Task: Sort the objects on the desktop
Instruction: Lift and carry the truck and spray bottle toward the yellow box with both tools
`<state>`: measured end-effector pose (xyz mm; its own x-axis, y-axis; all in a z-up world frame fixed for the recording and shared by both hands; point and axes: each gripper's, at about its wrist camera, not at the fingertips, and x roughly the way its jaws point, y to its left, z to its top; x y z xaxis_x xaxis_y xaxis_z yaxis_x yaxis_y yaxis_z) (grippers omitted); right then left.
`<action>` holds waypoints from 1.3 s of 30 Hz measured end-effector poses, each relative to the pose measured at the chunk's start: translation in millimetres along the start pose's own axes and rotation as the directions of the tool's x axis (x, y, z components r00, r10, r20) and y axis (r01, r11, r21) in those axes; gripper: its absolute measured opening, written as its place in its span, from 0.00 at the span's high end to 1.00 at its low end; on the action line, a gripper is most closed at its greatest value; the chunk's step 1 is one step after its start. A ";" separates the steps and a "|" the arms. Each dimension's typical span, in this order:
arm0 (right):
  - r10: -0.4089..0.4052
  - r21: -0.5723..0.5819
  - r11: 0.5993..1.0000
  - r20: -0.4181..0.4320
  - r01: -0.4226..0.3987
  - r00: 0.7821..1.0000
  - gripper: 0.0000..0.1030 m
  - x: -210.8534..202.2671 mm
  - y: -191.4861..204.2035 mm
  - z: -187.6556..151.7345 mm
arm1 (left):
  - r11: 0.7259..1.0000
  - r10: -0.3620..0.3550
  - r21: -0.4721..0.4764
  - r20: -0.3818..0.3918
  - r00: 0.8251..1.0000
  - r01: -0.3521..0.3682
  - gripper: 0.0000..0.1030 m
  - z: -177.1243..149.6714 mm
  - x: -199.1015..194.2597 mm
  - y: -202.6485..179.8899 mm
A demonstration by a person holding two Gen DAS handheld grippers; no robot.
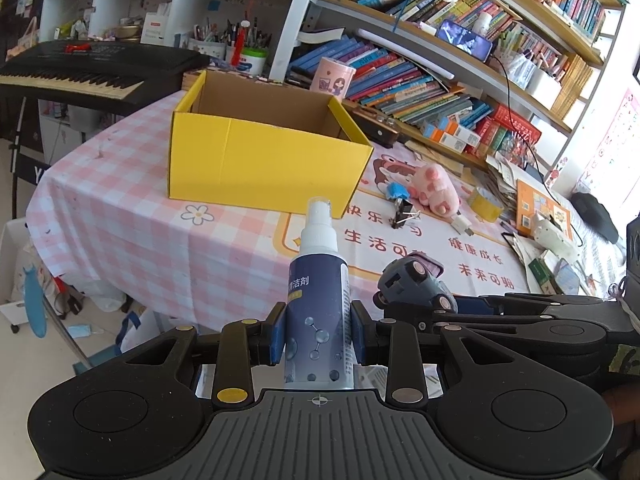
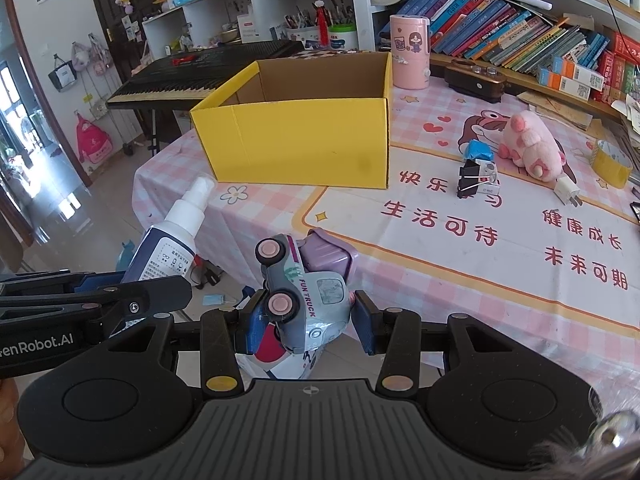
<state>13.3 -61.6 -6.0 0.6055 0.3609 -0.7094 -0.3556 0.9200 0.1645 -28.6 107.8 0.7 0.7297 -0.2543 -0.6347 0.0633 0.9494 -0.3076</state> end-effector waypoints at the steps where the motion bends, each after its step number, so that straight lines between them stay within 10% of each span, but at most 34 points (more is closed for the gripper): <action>1: 0.003 -0.003 1.000 -0.003 -0.003 1.000 0.60 -0.1 0.9 0.3 | 1.000 0.000 -0.002 0.001 1.000 0.000 0.70 0.3 -0.4 0.5; 23: 0.028 -0.023 0.999 -0.014 -0.029 0.999 0.60 27.5 -10.4 31.9 | 1.000 -0.001 -0.005 -0.020 1.000 0.001 0.70 27.5 30.0 3.5; 39: 0.125 -0.096 0.990 0.195 -0.108 0.973 0.60 51.2 -30.3 137.4 | 0.998 0.063 0.000 0.145 0.987 -0.063 0.70 118.5 45.0 7.3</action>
<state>152.9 -50.0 46.9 0.6834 0.4956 -0.5361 -0.4854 0.8569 0.1734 85.4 125.1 53.9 0.8232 -0.1649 -0.5432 0.0168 0.9635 -0.2671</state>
